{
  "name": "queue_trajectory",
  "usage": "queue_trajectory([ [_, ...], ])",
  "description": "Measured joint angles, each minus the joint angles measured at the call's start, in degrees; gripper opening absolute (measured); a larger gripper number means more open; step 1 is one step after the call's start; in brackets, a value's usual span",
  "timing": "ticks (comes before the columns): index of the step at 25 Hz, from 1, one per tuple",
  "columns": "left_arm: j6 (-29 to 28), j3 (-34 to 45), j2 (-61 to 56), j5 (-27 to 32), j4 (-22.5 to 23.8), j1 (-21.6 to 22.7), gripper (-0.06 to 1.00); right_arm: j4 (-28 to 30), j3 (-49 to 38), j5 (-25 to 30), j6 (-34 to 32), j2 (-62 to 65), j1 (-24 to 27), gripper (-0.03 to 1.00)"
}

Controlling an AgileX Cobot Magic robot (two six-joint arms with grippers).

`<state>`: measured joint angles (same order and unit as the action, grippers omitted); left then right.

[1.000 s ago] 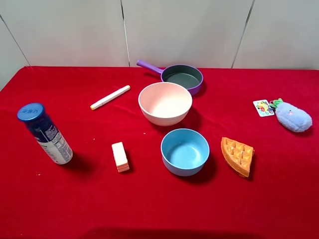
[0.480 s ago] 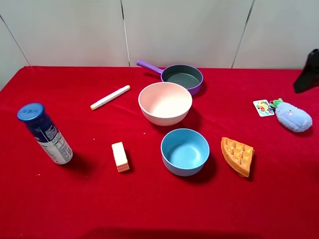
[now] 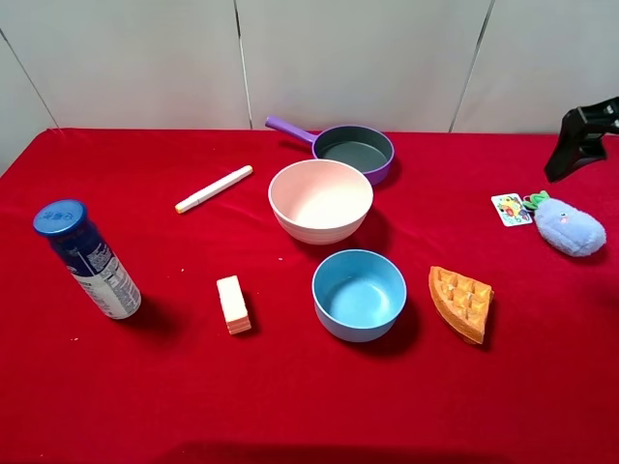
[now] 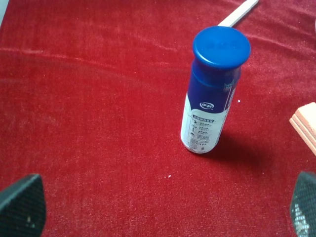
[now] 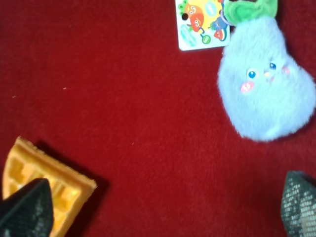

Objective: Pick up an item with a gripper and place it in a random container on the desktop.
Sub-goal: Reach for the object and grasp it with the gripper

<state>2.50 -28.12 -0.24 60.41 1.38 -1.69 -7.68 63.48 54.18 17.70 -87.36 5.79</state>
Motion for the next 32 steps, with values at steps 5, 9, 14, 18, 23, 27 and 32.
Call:
queue_trajectory([
  [5,0.00,0.00,0.00,-0.04,0.00,0.00,0.99,-1.65,0.20,-1.61,3.61,-5.40,2.46,0.69],
  [9,0.00,0.00,0.00,-0.04,0.00,0.00,0.99,-2.35,1.05,-3.01,6.38,-8.49,4.59,0.69],
  [14,0.00,0.00,0.00,-0.04,0.00,0.00,0.99,-3.08,2.11,-4.35,9.83,-11.11,6.82,0.69],
  [18,0.00,0.00,0.00,-0.04,0.00,0.00,0.99,-3.35,3.26,-4.68,12.12,-12.78,7.65,0.69],
  [23,0.00,0.00,0.00,-0.04,0.00,0.00,0.99,-2.95,5.42,-4.56,12.86,-16.09,8.18,0.69],
  [27,0.00,0.00,0.00,-0.04,0.00,0.00,0.99,-1.59,6.89,-4.63,13.11,-18.45,8.29,0.69],
  [32,0.00,0.00,0.00,-0.04,0.00,0.00,0.99,-0.44,7.76,-5.32,13.30,-21.70,8.40,0.69],
])
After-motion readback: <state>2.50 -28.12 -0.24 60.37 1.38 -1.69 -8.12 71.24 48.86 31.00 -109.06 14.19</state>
